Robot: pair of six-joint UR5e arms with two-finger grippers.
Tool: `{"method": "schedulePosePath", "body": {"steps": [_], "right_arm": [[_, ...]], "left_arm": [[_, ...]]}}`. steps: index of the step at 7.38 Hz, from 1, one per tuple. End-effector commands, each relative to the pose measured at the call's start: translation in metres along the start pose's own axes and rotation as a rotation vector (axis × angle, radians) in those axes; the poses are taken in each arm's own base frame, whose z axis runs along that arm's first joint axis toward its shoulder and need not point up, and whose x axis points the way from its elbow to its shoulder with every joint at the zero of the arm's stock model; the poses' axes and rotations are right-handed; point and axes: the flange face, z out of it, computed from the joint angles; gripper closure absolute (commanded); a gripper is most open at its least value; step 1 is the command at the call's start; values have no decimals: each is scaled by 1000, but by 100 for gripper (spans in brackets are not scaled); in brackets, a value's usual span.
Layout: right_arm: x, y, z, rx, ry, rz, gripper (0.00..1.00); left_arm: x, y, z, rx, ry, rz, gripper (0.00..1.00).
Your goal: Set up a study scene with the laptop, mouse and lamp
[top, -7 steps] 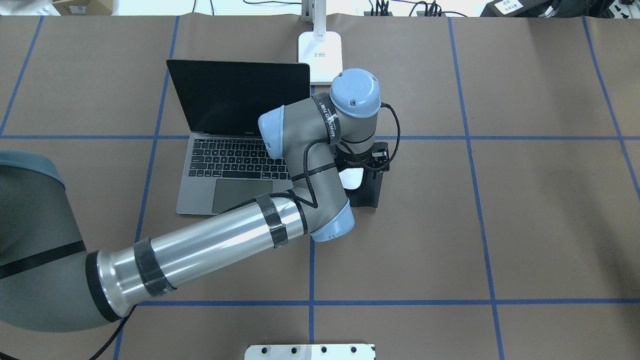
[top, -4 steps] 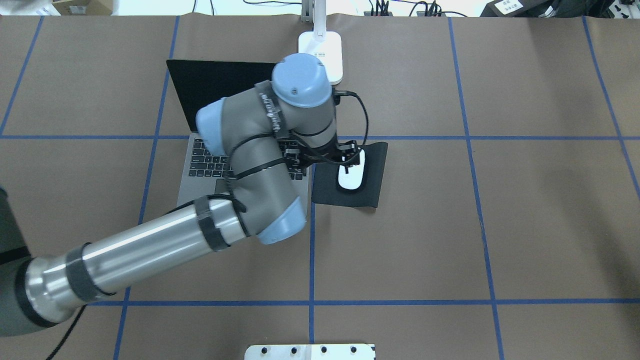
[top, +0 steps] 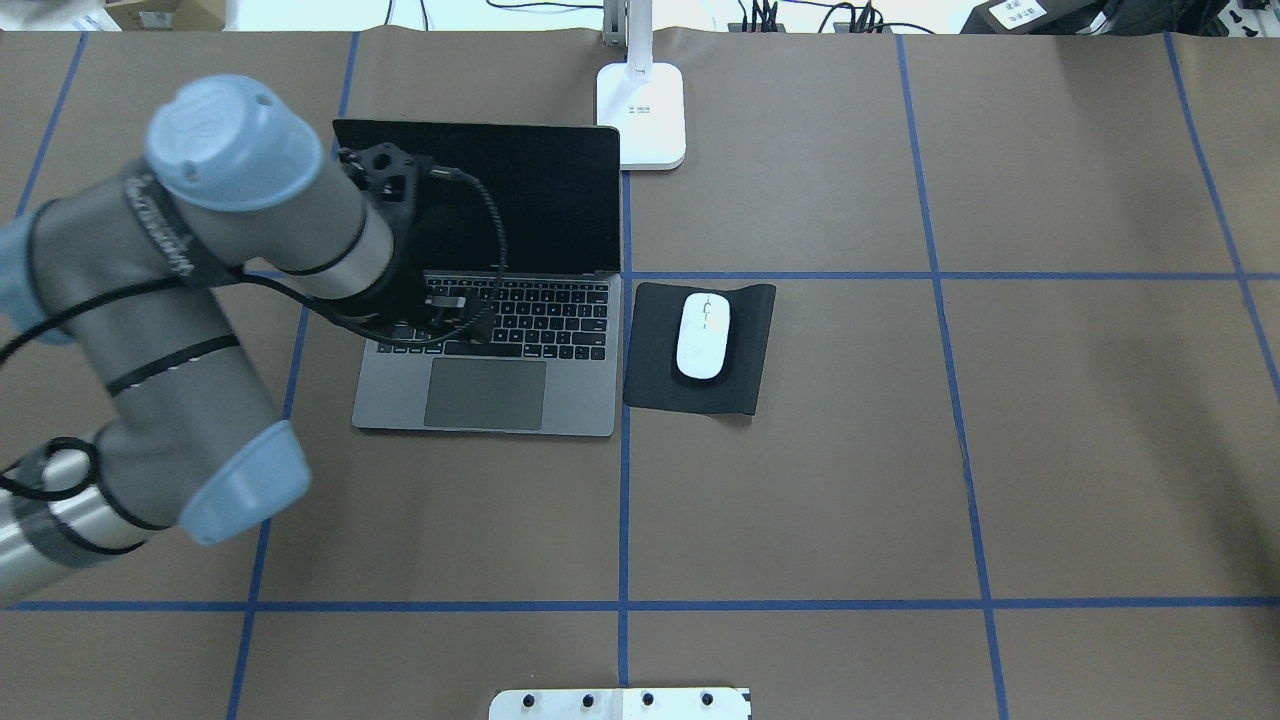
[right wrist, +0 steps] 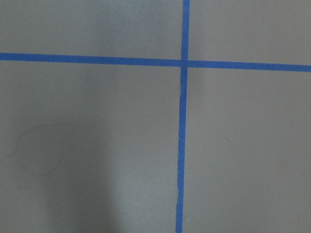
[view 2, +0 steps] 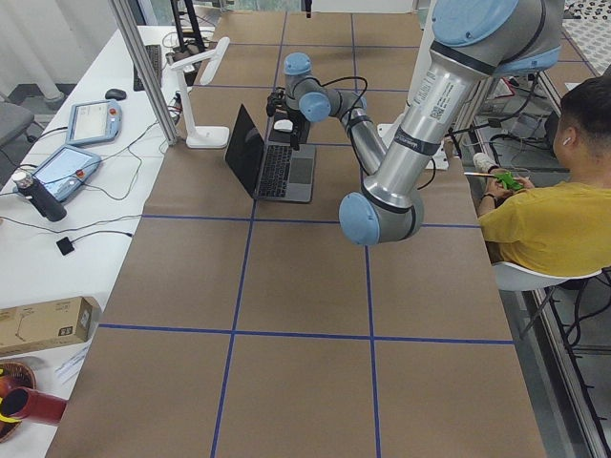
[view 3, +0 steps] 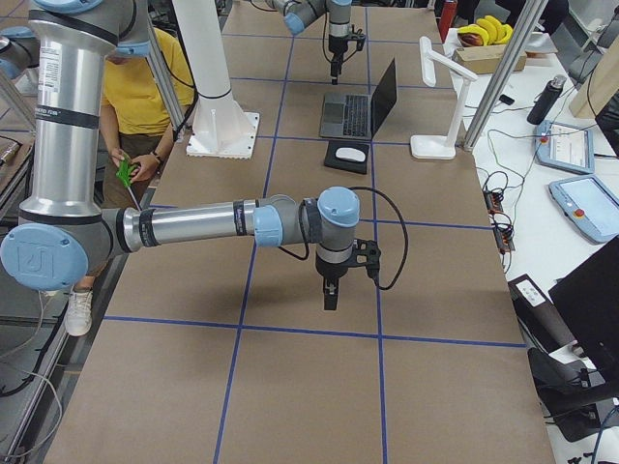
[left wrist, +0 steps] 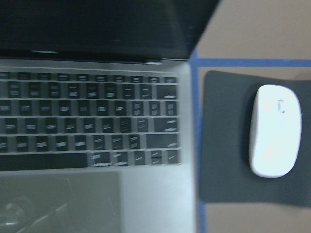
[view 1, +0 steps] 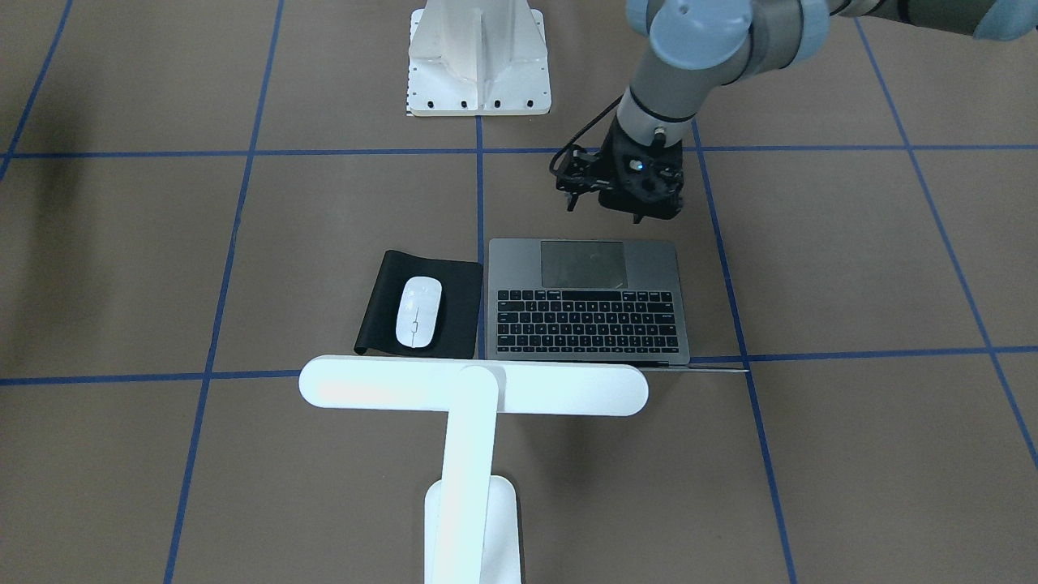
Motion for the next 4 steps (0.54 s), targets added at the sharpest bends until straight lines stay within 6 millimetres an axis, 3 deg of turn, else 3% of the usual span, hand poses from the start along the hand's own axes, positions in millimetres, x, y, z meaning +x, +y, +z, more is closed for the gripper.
{"method": "schedulePosePath", "body": {"steps": [1,3,4], "right_arm": [[40,6,-1,5,0,-64,0],[67,18,5,-3,-24,-94,0],[71,22,7,-6,-35,-86,0]], "left_arm": [[-119,10,-39,19,-110,119,0],[-246,7,-70,-32,-109,222,0],[-324,20,-85,-54,-102,247,0]]}}
